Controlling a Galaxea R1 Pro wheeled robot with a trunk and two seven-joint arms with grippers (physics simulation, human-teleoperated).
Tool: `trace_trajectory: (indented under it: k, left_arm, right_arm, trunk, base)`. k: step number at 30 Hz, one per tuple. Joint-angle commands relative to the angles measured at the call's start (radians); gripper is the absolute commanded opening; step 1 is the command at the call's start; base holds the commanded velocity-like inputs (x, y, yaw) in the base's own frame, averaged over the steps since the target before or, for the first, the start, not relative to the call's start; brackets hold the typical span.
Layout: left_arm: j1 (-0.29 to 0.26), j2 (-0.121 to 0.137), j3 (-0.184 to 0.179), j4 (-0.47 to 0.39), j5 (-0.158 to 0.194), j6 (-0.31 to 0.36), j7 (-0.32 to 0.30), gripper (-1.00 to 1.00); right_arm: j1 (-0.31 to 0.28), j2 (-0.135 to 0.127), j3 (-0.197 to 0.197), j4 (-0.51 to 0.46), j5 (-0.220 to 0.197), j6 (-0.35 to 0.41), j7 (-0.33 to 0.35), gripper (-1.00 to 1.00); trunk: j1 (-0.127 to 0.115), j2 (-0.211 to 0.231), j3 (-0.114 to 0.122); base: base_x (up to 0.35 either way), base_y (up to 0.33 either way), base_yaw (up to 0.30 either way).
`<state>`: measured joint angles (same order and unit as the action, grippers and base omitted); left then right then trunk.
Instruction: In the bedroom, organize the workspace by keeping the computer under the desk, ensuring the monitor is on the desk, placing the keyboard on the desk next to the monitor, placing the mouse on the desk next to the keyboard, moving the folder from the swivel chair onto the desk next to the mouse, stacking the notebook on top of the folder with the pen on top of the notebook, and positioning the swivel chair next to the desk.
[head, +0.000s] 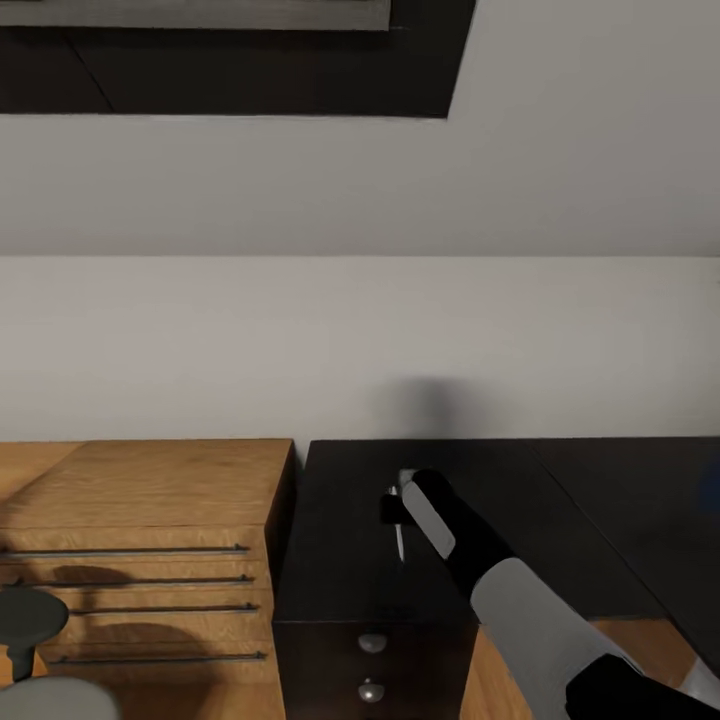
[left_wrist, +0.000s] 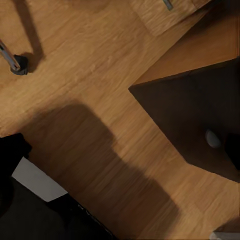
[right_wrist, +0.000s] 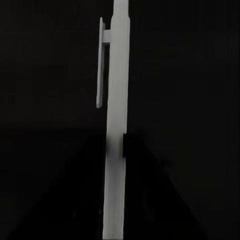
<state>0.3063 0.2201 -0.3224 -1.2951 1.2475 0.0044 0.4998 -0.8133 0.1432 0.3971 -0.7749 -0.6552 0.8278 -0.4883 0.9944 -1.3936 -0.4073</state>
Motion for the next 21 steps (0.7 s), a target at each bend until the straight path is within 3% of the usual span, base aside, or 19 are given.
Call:
trace_trajectory:
  k: [1, 2, 3, 4, 5, 7, 8, 11, 13, 14, 17, 21]
  left_arm:
    - [0.005, 0.000, -0.001, -0.002, -0.003, -0.017, 0.005, 1.00]
    - [0.009, -0.001, -0.002, -0.001, -0.008, -0.032, 0.005, 1.00]
    - [0.030, -0.001, -0.002, 0.003, -0.021, -0.071, 0.006, 1.00]
    - [0.035, 0.000, -0.002, 0.003, -0.023, -0.077, 0.006, 1.00]
    - [0.051, 0.002, -0.004, 0.007, -0.029, -0.094, 0.006, 1.00]
    - [0.053, 0.000, -0.005, 0.017, -0.032, -0.096, 0.005, 1.00]
    - [0.056, -0.008, -0.017, 0.069, -0.077, -0.102, -0.005, 1.00]
    - [0.056, -0.009, -0.019, 0.074, -0.082, -0.103, -0.006, 1.00]
    - [0.056, -0.010, -0.019, 0.076, -0.085, -0.102, -0.006, 1.00]
    - [0.056, -0.010, -0.019, 0.077, -0.087, -0.102, -0.006, 1.00]
    - [0.056, -0.010, -0.020, 0.078, -0.087, -0.103, -0.005, 1.00]
    - [0.056, -0.011, -0.020, 0.078, -0.088, -0.102, -0.006, 1.00]
  right_arm:
    - [0.013, -0.012, 0.003, -0.045, -0.013, 0.015, -0.009, -1.00]
    - [0.026, -0.024, 0.003, -0.086, -0.012, 0.030, -0.009, -1.00]
    - [0.069, -0.060, 0.000, -0.218, -0.012, 0.083, -0.021, -1.00]
    - [0.076, -0.067, -0.003, -0.241, -0.012, 0.091, -0.027, -1.00]
    - [0.109, -0.105, -0.018, -0.354, -0.013, 0.116, -0.060, -1.00]
    - [0.121, -0.117, -0.021, -0.389, -0.014, 0.120, -0.065, -1.00]
    - [0.177, -0.156, -0.029, -0.551, -0.014, 0.173, -0.072, -1.00]
    - [0.188, -0.160, -0.066, -0.582, -0.013, 0.196, -0.074, -1.00]
    - [0.194, -0.159, -0.145, -0.595, -0.011, 0.208, -0.075, -1.00]
    - [0.195, -0.159, -0.221, -0.594, -0.009, 0.215, -0.078, -1.00]
    - [0.196, -0.158, -0.266, -0.587, -0.008, 0.218, -0.093, -1.00]
    - [0.196, -0.153, -0.299, -0.581, -0.009, 0.219, -0.146, -1.00]
  trunk:
    - [-0.004, 0.007, 0.002]
    - [-0.008, 0.014, 0.005]
    - [-0.012, 0.021, 0.009]
    - [-0.015, 0.028, 0.012]
    - [-0.019, 0.035, 0.015]
    - [-0.027, 0.049, 0.021]
    - [-0.031, 0.056, 0.024]
    - [-0.042, 0.077, 0.034]
    - [-0.050, 0.091, 0.040]
    - [-0.054, 0.098, 0.043]
    - [-0.065, 0.119, 0.052]
    - [-0.081, 0.147, 0.065]
  base:
    - [0.000, 0.000, -0.291]
    - [0.000, 0.000, -0.293]
    - [0.000, 0.000, -0.297]
    - [0.000, 0.000, -0.297]
    - [0.000, 0.000, -0.299]
    - [0.000, 0.000, -0.299]
    - [0.000, 0.000, -0.300]
    - [0.000, 0.000, -0.300]
    - [0.000, 0.000, -0.300]
    - [0.000, 0.000, -0.300]
    - [0.000, 0.000, -0.300]
    - [0.000, 0.000, -0.300]
